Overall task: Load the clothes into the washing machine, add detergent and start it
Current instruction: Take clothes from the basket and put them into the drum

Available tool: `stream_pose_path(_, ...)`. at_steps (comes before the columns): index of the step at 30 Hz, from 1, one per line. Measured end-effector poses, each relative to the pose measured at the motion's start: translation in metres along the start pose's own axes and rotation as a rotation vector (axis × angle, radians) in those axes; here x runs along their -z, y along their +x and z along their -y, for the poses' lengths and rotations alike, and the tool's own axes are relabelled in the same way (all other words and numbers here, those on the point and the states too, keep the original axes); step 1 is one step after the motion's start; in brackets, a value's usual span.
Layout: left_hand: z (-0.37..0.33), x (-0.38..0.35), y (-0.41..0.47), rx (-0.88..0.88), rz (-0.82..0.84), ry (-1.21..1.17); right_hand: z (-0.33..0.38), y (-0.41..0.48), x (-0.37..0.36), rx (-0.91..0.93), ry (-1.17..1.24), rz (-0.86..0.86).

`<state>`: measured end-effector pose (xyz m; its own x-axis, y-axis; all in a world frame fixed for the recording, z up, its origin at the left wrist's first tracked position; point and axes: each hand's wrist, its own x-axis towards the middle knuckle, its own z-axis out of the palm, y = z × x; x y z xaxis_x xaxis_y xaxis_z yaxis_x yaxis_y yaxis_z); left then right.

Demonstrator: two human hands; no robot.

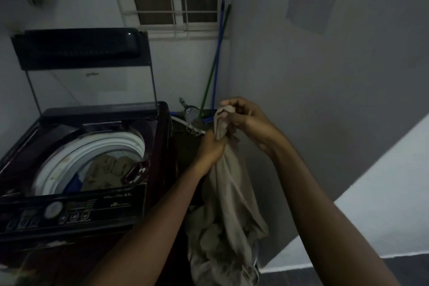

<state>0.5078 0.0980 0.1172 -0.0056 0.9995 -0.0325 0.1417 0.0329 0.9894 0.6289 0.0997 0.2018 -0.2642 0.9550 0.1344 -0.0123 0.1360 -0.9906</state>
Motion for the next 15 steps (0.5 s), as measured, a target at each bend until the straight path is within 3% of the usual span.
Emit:
stream_pose_path(2,-0.010,0.006,0.006,0.007,-0.077,-0.063,-0.012,-0.014,0.014,0.023,0.049,-0.039)
stream_pose_path(5,-0.024,0.011,0.008,0.046,-0.133,-0.222,-0.056,-0.034,0.030,-0.081,-0.135,-0.046)
stream_pose_path(7,-0.038,0.008,0.006,0.082,-0.153,-0.441,-0.089,-0.046,0.028,-0.216,-0.271,0.087)
stream_pose_path(10,-0.063,0.002,0.000,0.156,-0.033,-0.865,-0.130,-0.056,0.001,-0.326,-0.280,0.247)
stream_pose_path(13,-0.075,0.006,0.000,0.159,0.001,-0.974,-0.154,-0.059,-0.027,-0.400,-0.181,0.036)
stream_pose_path(15,-0.073,0.020,0.003,0.063,-0.080,-0.816,-0.153,-0.061,-0.024,-0.405,-0.137,-0.127)
